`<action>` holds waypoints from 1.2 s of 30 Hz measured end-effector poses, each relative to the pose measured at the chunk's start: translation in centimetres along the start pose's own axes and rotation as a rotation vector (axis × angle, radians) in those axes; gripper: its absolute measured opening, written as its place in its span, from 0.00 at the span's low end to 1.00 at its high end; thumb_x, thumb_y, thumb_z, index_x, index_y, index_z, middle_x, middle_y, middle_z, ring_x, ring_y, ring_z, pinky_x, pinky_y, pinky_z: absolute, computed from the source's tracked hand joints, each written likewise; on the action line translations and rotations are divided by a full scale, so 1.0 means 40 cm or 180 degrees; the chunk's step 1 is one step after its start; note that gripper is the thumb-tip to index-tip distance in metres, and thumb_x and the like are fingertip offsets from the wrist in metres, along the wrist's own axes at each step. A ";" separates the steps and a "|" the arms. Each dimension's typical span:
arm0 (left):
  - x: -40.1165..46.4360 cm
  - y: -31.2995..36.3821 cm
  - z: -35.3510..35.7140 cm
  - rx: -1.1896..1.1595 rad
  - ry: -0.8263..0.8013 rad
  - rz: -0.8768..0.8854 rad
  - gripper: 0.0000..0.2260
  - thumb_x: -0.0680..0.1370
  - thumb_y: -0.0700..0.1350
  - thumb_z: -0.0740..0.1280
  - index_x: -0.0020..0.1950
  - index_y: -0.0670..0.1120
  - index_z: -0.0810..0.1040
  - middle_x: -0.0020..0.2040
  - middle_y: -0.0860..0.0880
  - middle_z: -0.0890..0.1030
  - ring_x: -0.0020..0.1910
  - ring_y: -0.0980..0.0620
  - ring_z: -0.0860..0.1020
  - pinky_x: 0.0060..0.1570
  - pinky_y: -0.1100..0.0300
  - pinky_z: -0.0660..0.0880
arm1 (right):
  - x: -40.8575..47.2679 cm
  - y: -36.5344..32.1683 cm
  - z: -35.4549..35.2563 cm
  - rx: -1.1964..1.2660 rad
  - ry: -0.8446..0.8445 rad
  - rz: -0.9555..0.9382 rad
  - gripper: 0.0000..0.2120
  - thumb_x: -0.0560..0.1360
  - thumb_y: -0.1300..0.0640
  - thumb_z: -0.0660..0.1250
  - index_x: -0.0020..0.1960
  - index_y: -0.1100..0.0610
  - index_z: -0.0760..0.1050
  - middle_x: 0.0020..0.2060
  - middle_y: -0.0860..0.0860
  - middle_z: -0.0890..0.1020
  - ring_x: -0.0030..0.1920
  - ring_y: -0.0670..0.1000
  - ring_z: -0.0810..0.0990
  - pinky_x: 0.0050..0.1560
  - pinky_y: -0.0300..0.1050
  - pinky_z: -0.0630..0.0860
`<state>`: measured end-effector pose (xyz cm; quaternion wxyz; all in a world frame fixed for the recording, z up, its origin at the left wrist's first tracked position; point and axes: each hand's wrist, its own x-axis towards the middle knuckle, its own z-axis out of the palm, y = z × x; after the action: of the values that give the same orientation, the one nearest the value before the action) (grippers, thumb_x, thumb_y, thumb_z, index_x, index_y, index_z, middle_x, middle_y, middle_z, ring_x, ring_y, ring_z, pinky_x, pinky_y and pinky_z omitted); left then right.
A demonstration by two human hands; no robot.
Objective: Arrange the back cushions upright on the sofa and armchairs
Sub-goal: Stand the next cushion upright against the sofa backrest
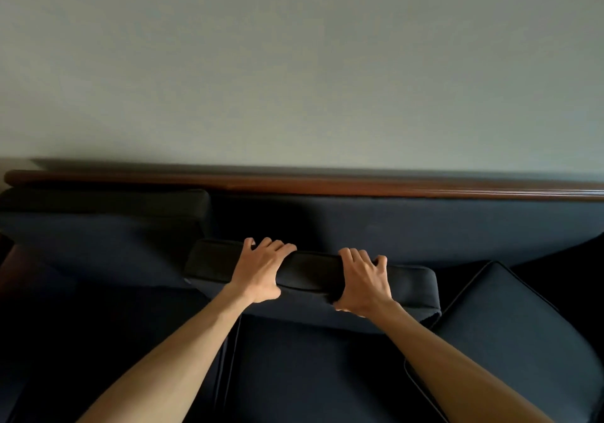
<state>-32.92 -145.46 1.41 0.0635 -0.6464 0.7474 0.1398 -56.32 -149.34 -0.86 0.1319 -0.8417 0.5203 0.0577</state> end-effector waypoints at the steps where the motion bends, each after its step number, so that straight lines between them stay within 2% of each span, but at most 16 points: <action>1: 0.014 0.000 -0.003 0.0004 0.0029 -0.0017 0.39 0.65 0.45 0.73 0.73 0.54 0.62 0.66 0.54 0.72 0.65 0.49 0.68 0.66 0.45 0.60 | 0.015 0.007 -0.005 -0.0031 0.0031 -0.0010 0.43 0.56 0.39 0.76 0.65 0.51 0.65 0.57 0.45 0.74 0.59 0.51 0.73 0.62 0.56 0.64; 6: 0.076 -0.003 -0.005 0.0039 0.0097 -0.0113 0.39 0.65 0.45 0.74 0.74 0.54 0.62 0.66 0.53 0.71 0.66 0.48 0.68 0.65 0.43 0.61 | 0.093 0.032 -0.038 -0.0158 -0.0035 -0.0032 0.43 0.58 0.40 0.76 0.67 0.51 0.63 0.58 0.46 0.73 0.60 0.51 0.72 0.64 0.56 0.62; 12: 0.154 -0.035 -0.037 0.0058 -0.0130 -0.0035 0.38 0.67 0.45 0.73 0.75 0.54 0.61 0.67 0.52 0.70 0.66 0.47 0.68 0.66 0.42 0.62 | 0.155 0.049 -0.060 -0.0026 -0.0252 0.0028 0.47 0.58 0.38 0.77 0.69 0.50 0.60 0.60 0.47 0.72 0.62 0.52 0.71 0.67 0.60 0.62; 14: 0.193 -0.048 -0.052 0.0049 -0.0189 -0.0085 0.39 0.68 0.44 0.73 0.76 0.54 0.60 0.69 0.51 0.70 0.68 0.46 0.67 0.68 0.41 0.60 | 0.185 0.053 -0.061 -0.0026 -0.0138 0.0063 0.50 0.59 0.39 0.76 0.73 0.51 0.58 0.65 0.50 0.70 0.67 0.54 0.68 0.71 0.64 0.56; 17: 0.238 -0.057 -0.071 0.0048 -0.0457 -0.0202 0.42 0.69 0.43 0.73 0.78 0.54 0.55 0.72 0.49 0.67 0.70 0.44 0.65 0.71 0.39 0.58 | 0.206 0.055 -0.042 -0.0155 -0.0026 0.0172 0.54 0.62 0.39 0.76 0.78 0.52 0.52 0.73 0.56 0.61 0.75 0.58 0.58 0.74 0.69 0.45; 19: 0.261 -0.063 -0.068 0.0087 -0.0544 -0.0186 0.45 0.69 0.42 0.74 0.79 0.54 0.51 0.74 0.48 0.63 0.73 0.43 0.62 0.72 0.38 0.55 | 0.202 0.050 -0.018 -0.0260 0.0191 0.0227 0.56 0.61 0.40 0.78 0.80 0.53 0.51 0.73 0.59 0.58 0.76 0.61 0.55 0.73 0.74 0.48; 22: 0.277 -0.078 -0.055 0.0083 -0.0528 -0.0147 0.48 0.70 0.42 0.73 0.79 0.55 0.44 0.78 0.47 0.57 0.77 0.43 0.55 0.74 0.37 0.51 | 0.190 0.046 0.021 -0.0380 0.0499 0.0125 0.54 0.59 0.46 0.81 0.78 0.55 0.59 0.69 0.60 0.62 0.73 0.62 0.60 0.69 0.76 0.56; 25: 0.267 -0.086 -0.018 0.0169 -0.0210 -0.0179 0.50 0.73 0.44 0.73 0.78 0.56 0.36 0.80 0.46 0.47 0.79 0.43 0.45 0.75 0.38 0.48 | 0.187 0.041 0.054 -0.0410 0.0540 0.0245 0.52 0.63 0.55 0.80 0.79 0.56 0.56 0.70 0.58 0.65 0.75 0.61 0.61 0.71 0.73 0.53; 27: 0.246 -0.083 0.027 0.0191 0.0155 -0.0291 0.49 0.75 0.45 0.72 0.76 0.56 0.33 0.80 0.45 0.42 0.79 0.43 0.41 0.75 0.38 0.48 | 0.204 0.042 0.056 -0.0375 0.0464 0.0399 0.51 0.67 0.59 0.76 0.80 0.55 0.49 0.74 0.57 0.62 0.78 0.60 0.55 0.72 0.72 0.46; 29: 0.232 -0.077 0.059 0.0230 0.0372 -0.0373 0.47 0.76 0.46 0.70 0.77 0.54 0.34 0.80 0.45 0.41 0.78 0.41 0.41 0.75 0.37 0.46 | 0.236 0.049 0.043 -0.0355 0.0321 0.0359 0.48 0.72 0.60 0.70 0.81 0.54 0.42 0.78 0.56 0.56 0.80 0.58 0.46 0.73 0.71 0.40; 32: 0.242 -0.077 0.064 0.0235 0.0254 -0.0453 0.45 0.78 0.47 0.67 0.77 0.52 0.33 0.80 0.44 0.38 0.78 0.40 0.39 0.74 0.36 0.45 | 0.274 0.067 0.012 -0.0276 -0.0019 0.0264 0.45 0.76 0.61 0.65 0.80 0.52 0.37 0.80 0.53 0.46 0.79 0.56 0.37 0.73 0.69 0.35; 36: 0.250 -0.081 0.057 0.0244 0.0127 -0.0460 0.42 0.80 0.48 0.64 0.77 0.52 0.32 0.79 0.44 0.36 0.78 0.40 0.38 0.74 0.37 0.44 | 0.270 0.067 -0.001 -0.0031 -0.0140 0.0182 0.44 0.76 0.61 0.64 0.80 0.52 0.37 0.79 0.53 0.44 0.79 0.55 0.35 0.72 0.68 0.33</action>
<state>-31.48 -154.67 -3.93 0.0832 -0.6984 0.7048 0.0933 -53.83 -159.79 -3.80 0.1375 -0.8257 0.5409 0.0823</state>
